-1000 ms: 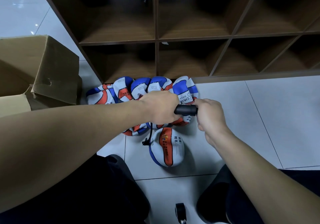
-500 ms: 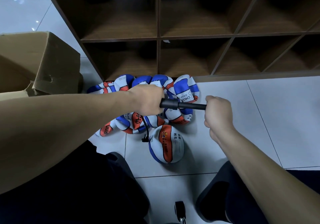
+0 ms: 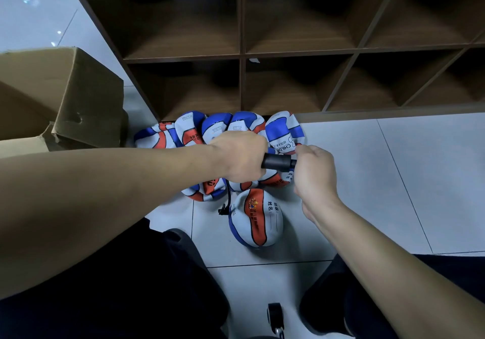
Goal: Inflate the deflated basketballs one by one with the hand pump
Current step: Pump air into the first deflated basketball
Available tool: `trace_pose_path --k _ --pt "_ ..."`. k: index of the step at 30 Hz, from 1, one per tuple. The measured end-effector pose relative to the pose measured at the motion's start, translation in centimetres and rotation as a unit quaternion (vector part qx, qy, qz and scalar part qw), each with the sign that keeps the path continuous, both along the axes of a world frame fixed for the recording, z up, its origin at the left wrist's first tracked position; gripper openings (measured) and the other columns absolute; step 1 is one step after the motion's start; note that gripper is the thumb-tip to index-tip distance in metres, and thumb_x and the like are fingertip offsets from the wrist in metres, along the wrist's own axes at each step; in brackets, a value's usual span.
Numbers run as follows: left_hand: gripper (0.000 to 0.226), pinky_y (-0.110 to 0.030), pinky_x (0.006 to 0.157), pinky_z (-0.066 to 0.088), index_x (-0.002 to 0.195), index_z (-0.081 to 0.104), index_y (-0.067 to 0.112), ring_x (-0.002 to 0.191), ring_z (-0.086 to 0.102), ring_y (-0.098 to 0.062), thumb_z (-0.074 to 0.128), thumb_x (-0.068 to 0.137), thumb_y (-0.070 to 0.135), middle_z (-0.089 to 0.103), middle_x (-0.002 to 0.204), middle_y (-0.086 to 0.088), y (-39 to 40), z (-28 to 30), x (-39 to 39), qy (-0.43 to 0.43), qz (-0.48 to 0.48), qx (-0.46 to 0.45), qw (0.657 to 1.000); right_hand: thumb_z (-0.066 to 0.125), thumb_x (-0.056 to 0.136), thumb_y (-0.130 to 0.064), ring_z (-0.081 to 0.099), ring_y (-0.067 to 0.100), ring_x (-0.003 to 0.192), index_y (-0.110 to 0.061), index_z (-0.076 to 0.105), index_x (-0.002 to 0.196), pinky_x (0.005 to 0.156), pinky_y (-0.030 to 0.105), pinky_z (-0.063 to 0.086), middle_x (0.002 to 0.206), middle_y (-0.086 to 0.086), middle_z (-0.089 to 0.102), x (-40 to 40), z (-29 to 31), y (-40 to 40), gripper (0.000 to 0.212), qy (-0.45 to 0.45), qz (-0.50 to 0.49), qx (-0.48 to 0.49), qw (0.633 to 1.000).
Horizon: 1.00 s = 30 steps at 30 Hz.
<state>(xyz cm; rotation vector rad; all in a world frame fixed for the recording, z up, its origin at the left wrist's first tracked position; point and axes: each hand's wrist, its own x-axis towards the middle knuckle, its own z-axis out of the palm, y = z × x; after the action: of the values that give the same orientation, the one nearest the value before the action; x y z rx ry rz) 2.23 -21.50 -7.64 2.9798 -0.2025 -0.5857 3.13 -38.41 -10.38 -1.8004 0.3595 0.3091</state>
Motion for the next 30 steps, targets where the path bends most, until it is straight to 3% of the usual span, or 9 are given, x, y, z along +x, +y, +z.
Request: trace_pose_path --k 3,8,10,13,17,19,22,26,30 --pt "0.016 -0.032 0.055 0.049 0.078 0.059 0.023 0.063 0.061 -0.022 0.063 0.09 0.032 0.062 0.07 0.0 -0.6 0.0 0.1 -0.011 0.003 -0.01 1.0 0.05 0.085 -0.029 0.044 0.028 0.064 -0.011 0.051 0.074 0.059 0.037 0.033 0.072 0.021 0.059 0.1 0.1 0.1 0.021 -0.006 0.012 -0.009 1.0" --pt "0.014 -0.036 0.055 0.053 0.076 0.062 0.023 0.063 0.065 -0.025 0.063 0.087 0.033 0.064 0.067 0.0 0.0 -0.2 0.5 -0.029 0.014 -0.041 0.999 0.055 0.089 -0.028 0.035 0.024 0.063 -0.024 0.049 0.068 0.058 0.036 0.028 0.057 -0.006 0.039 1.2 0.9 -0.3 0.023 -0.026 0.054 -0.015 0.998" --pt "0.017 -0.035 0.053 0.05 0.075 0.063 0.023 0.062 0.065 -0.025 0.062 0.088 0.034 0.064 0.067 -0.001 0.6 -0.5 0.6 -0.022 0.014 -0.044 0.999 0.055 0.094 -0.024 0.034 0.022 0.06 -0.022 0.048 0.071 0.055 0.032 0.027 0.056 -0.008 0.038 1.2 0.8 -0.7 0.024 -0.033 0.079 -0.034 0.996" --pt "0.018 -0.033 0.052 0.05 0.078 0.065 0.024 0.059 0.063 -0.023 0.063 0.091 0.036 0.064 0.066 0.0 1.4 -0.9 0.4 -0.006 0.014 -0.036 0.999 0.054 0.091 -0.02 0.03 0.024 0.059 -0.022 0.041 0.059 0.053 0.03 0.024 0.053 -0.007 0.034 1.7 1.0 -2.0 0.034 -0.029 0.068 -0.061 0.995" --pt "0.022 -0.03 0.051 0.044 0.076 0.062 0.025 0.054 0.056 -0.02 0.064 0.096 0.034 0.059 0.063 0.002 3.1 -1.0 0.3 0.025 0.034 -0.033 0.999 0.053 0.075 -0.023 0.028 0.027 0.07 -0.02 0.039 0.06 0.06 0.043 0.023 0.066 0.007 0.034 3.3 1.1 -4.1 0.02 -0.014 0.023 -0.084 0.996" --pt "0.022 -0.031 0.052 0.044 0.076 0.062 0.025 0.053 0.054 -0.019 0.064 0.096 0.033 0.058 0.062 0.001 3.8 -1.1 0.4 0.041 0.041 -0.033 0.998 0.05 0.076 -0.021 0.026 0.029 0.074 -0.021 0.038 0.066 0.059 0.042 0.019 0.073 0.01 0.032 3.8 0.8 -4.9 0.016 -0.008 0.012 -0.086 0.996" --pt "0.022 -0.034 0.055 0.047 0.075 0.061 0.024 0.053 0.054 -0.019 0.065 0.095 0.033 0.058 0.061 0.001 4.2 -1.1 0.5 0.041 0.046 -0.039 0.997 0.047 0.08 -0.02 0.023 0.028 0.072 -0.021 0.033 0.065 0.059 0.041 0.017 0.068 0.006 0.03 3.8 1.0 -4.8 0.02 -0.012 0.009 -0.083 0.996" --pt "0.024 -0.031 0.049 0.043 0.072 0.06 0.023 0.05 0.051 -0.02 0.066 0.094 0.031 0.055 0.059 0.001 3.6 -0.9 0.4 0.029 0.05 -0.043 0.997 0.048 0.096 -0.021 0.025 0.026 0.063 -0.021 0.03 0.058 0.059 0.038 0.022 0.046 -0.013 0.025 3.2 1.2 -3.5 0.042 -0.021 0.008 -0.07 0.997" --pt "0.019 -0.03 0.05 0.045 0.076 0.063 0.022 0.056 0.058 -0.023 0.063 0.093 0.032 0.062 0.065 -0.001 2.2 -0.3 0.4 0.004 0.026 -0.012 1.0 0.046 0.099 -0.016 0.027 0.026 0.06 -0.02 0.031 0.061 0.057 0.034 0.023 0.048 -0.01 0.03 2.2 1.1 -2.4 0.041 -0.024 0.009 -0.063 0.998"
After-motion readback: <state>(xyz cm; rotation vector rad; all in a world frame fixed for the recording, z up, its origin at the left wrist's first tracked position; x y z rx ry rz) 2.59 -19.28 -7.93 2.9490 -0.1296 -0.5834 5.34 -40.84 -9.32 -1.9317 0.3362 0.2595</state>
